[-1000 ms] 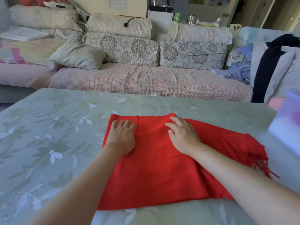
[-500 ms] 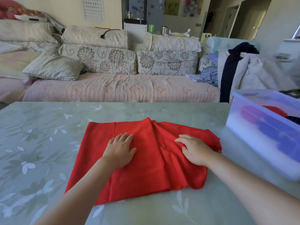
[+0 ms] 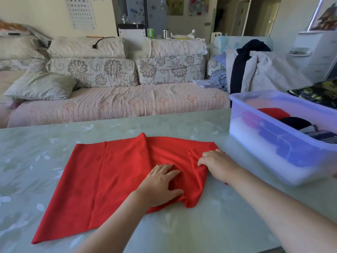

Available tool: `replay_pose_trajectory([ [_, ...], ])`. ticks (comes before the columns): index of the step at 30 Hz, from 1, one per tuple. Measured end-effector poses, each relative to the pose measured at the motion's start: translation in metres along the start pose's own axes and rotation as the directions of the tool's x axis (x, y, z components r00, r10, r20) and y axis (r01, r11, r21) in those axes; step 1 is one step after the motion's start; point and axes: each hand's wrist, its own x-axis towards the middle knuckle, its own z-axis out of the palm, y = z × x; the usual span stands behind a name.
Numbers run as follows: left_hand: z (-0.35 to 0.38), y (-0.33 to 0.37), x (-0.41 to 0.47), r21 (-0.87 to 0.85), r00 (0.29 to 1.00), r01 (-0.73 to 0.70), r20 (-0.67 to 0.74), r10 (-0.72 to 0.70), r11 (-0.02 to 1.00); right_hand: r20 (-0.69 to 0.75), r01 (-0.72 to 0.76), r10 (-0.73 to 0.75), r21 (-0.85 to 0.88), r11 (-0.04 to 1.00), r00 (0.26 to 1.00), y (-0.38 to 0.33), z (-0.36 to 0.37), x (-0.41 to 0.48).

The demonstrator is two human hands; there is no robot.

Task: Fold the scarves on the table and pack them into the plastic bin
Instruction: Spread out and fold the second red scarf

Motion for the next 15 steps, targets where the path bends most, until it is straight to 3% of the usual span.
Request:
replay_pose_trajectory([
  [3, -0.005, 0.013, 0.008, 0.010, 0.999, -0.028, 0.031, 0.028, 1.000, -0.041, 0.016, -0.012, 0.102, 0.995, 0.999, 0.021, -0.001, -0.014],
  [6, -0.008, 0.030, 0.017, 0.060, 0.999, -0.053, 0.004, 0.053, 0.997, -0.210, -0.027, 0.033, 0.032, 0.999, 0.977, 0.043, -0.008, -0.026],
  [9, -0.007, 0.052, 0.032, 0.069, 0.997, -0.021, -0.076, 0.026, 0.997, -0.093, -0.275, 0.263, -0.148, 0.950, 0.960, 0.054, -0.019, -0.040],
  [11, -0.004, 0.070, 0.045, 0.016, 0.994, 0.024, -0.104, -0.022, 1.000, 0.013, -0.405, 0.425, -0.279, 0.871, 0.905, 0.057, -0.023, -0.048],
  [13, 0.000, 0.085, 0.058, -0.054, 0.990, 0.079, -0.109, -0.085, 0.995, 0.006, -0.462, 0.483, -0.277, 0.842, 0.876, 0.056, -0.022, -0.051],
  [15, 0.003, 0.097, 0.070, -0.150, 0.984, 0.100, -0.133, -0.121, 0.984, -0.075, -0.430, 0.423, -0.138, 0.892, 0.903, 0.057, -0.016, -0.049],
])
